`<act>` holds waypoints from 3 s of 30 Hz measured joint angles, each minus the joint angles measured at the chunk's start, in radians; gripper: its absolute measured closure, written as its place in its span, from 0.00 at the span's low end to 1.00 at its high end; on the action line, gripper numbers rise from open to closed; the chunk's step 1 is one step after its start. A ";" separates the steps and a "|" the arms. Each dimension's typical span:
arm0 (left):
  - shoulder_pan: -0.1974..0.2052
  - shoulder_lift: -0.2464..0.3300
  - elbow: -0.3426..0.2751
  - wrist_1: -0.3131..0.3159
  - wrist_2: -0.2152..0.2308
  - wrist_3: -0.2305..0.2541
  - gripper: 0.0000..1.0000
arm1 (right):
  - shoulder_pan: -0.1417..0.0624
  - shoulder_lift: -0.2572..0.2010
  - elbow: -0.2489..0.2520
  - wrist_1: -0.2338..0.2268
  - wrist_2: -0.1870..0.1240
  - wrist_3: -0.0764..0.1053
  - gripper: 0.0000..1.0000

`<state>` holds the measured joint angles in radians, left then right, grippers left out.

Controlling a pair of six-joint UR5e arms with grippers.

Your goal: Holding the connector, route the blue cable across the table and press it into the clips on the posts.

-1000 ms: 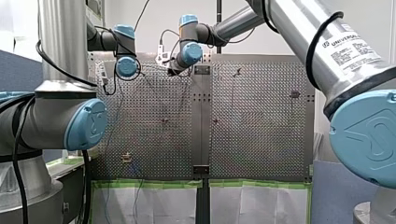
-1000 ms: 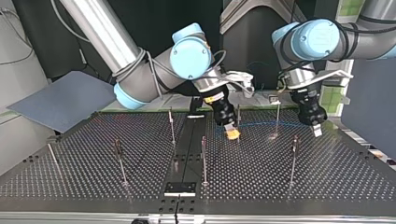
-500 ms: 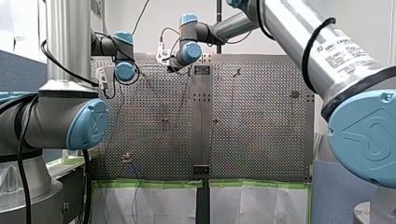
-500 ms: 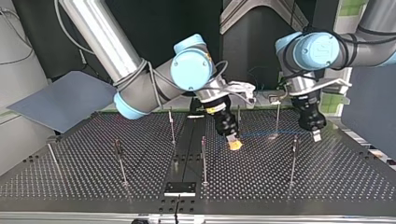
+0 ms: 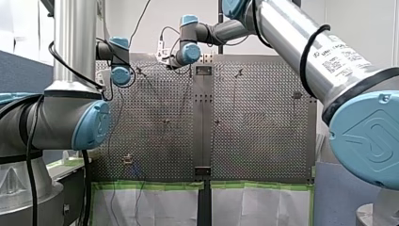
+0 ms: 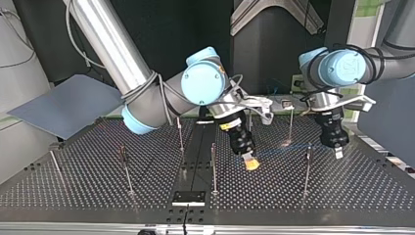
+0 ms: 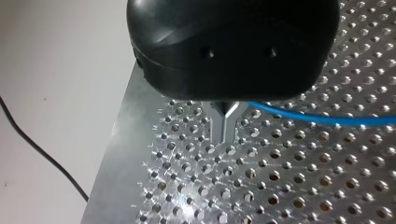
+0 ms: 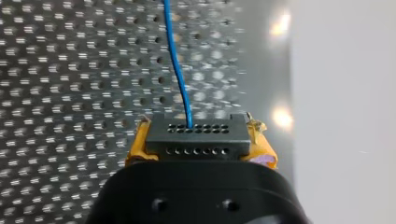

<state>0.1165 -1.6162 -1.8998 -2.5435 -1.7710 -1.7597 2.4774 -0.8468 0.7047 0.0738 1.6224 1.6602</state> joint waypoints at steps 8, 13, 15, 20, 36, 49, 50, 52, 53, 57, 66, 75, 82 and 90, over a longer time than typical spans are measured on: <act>0.002 -0.063 0.052 0.028 0.068 -0.030 1.00 | -0.009 0.007 -0.058 0.000 0.013 -0.002 1.00; 0.007 -0.107 0.071 0.054 0.086 -0.059 1.00 | -0.014 0.015 -0.065 0.002 0.039 -0.004 1.00; 0.010 -0.124 0.074 0.061 0.087 -0.068 1.00 | -0.015 0.021 -0.065 0.002 0.049 -0.005 1.00; 0.024 -0.139 0.076 0.065 0.081 -0.087 1.00 | -0.016 0.037 -0.066 0.003 0.059 -0.016 1.00; 0.037 -0.109 0.055 -0.027 -0.001 -0.161 0.00 | -0.004 0.043 -0.065 0.009 0.072 -0.032 1.00; 0.040 -0.004 -0.050 -0.101 0.069 -0.255 0.00 | 0.002 0.045 -0.032 0.019 0.114 -0.032 1.00; 0.040 0.006 -0.061 -0.111 0.080 -0.266 0.00 | 0.002 0.045 -0.030 0.019 0.117 -0.032 1.00; 0.039 0.021 -0.076 -0.126 0.095 -0.281 0.00 | 0.002 0.045 -0.027 0.021 0.120 -0.032 1.00; 0.037 0.031 -0.085 -0.136 0.104 -0.291 0.00 | 0.002 0.045 -0.026 0.021 0.121 -0.032 1.00; 0.030 0.065 -0.105 -0.169 0.119 -0.323 0.00 | 0.000 0.045 -0.021 0.023 0.122 -0.032 1.00; 0.026 0.147 -0.129 -0.238 0.124 -0.350 0.00 | -0.011 0.045 0.000 0.025 0.123 -0.027 1.00; 0.008 0.218 -0.150 -0.253 0.128 -0.333 0.00 | -0.018 0.045 0.005 0.026 0.123 -0.023 1.00; -0.008 0.232 -0.154 -0.253 0.170 -0.325 0.00 | -0.025 0.045 0.006 0.026 0.122 -0.023 1.00; -0.026 0.250 -0.149 -0.248 0.225 -0.270 0.00 | -0.027 0.045 0.007 0.026 0.122 -0.024 1.00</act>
<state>0.0908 -1.3664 -2.0485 -2.7912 -1.5461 -2.0295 2.4509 -0.8017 0.7114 0.0995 1.7443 1.6357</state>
